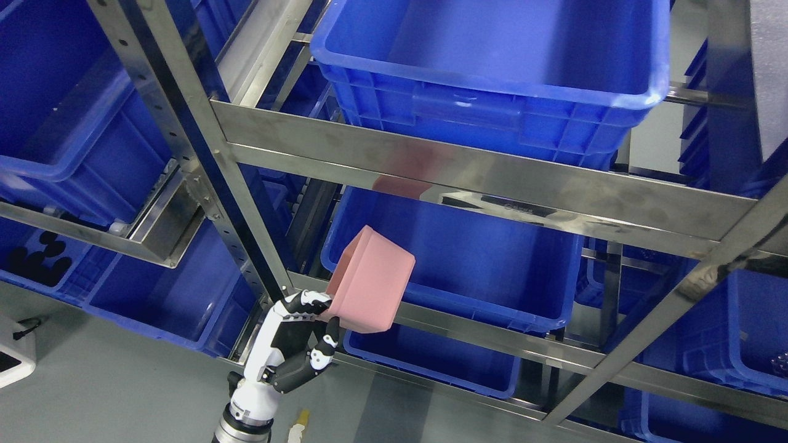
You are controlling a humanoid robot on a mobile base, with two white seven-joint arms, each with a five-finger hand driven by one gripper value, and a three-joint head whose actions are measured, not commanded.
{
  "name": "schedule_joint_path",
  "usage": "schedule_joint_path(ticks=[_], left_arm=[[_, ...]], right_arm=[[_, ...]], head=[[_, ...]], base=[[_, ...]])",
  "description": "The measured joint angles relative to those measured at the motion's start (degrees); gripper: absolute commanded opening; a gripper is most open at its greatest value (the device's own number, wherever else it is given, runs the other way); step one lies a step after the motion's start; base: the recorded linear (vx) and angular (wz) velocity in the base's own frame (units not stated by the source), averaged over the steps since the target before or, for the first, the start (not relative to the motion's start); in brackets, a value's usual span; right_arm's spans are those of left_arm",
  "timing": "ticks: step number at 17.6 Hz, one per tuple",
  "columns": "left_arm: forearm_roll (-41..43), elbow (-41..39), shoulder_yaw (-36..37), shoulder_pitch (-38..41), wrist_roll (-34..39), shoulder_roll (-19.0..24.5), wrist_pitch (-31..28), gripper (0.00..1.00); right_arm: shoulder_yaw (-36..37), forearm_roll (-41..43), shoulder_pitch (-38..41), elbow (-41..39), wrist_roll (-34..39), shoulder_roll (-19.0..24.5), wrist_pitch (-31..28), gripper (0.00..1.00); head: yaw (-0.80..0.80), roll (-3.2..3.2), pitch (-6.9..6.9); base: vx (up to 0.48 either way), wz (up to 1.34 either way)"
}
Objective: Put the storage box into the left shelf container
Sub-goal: 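Lower the pink box into the blue bin on the lower shelf with the left hand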
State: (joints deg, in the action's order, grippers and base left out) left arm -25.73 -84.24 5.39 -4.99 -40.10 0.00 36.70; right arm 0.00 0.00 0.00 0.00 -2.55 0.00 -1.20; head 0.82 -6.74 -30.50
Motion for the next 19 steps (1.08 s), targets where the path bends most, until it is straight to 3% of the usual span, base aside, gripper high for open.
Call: schedule_joint_path(ticks=[6, 12, 19], left_arm=[[5.54, 4.56, -1.26, -4.34, 0.07, 0.0, -4.1, 0.01], [16.24, 11.81, -3.23, -16.03, 0.18, 0.0, -11.58, 0.01], [29.79, 23.93, -3.69, -29.47, 0.58, 0.0, -13.15, 0.04]], right_arm=[[0.0, 0.0, -0.02, 0.0, 0.0, 0.0, 0.0, 1.0], [0.0, 0.0, -0.01, 0.0, 0.0, 0.0, 0.0, 1.0], [0.0, 0.0, 0.0, 0.0, 0.0, 0.0, 0.0, 1.0]], head=[[0.0, 0.0, 0.0], [0.0, 0.0, 0.01], [0.0, 0.0, 0.01]], base=[[-0.002, 0.02], [-0.024, -0.14], [-0.008, -0.2]])
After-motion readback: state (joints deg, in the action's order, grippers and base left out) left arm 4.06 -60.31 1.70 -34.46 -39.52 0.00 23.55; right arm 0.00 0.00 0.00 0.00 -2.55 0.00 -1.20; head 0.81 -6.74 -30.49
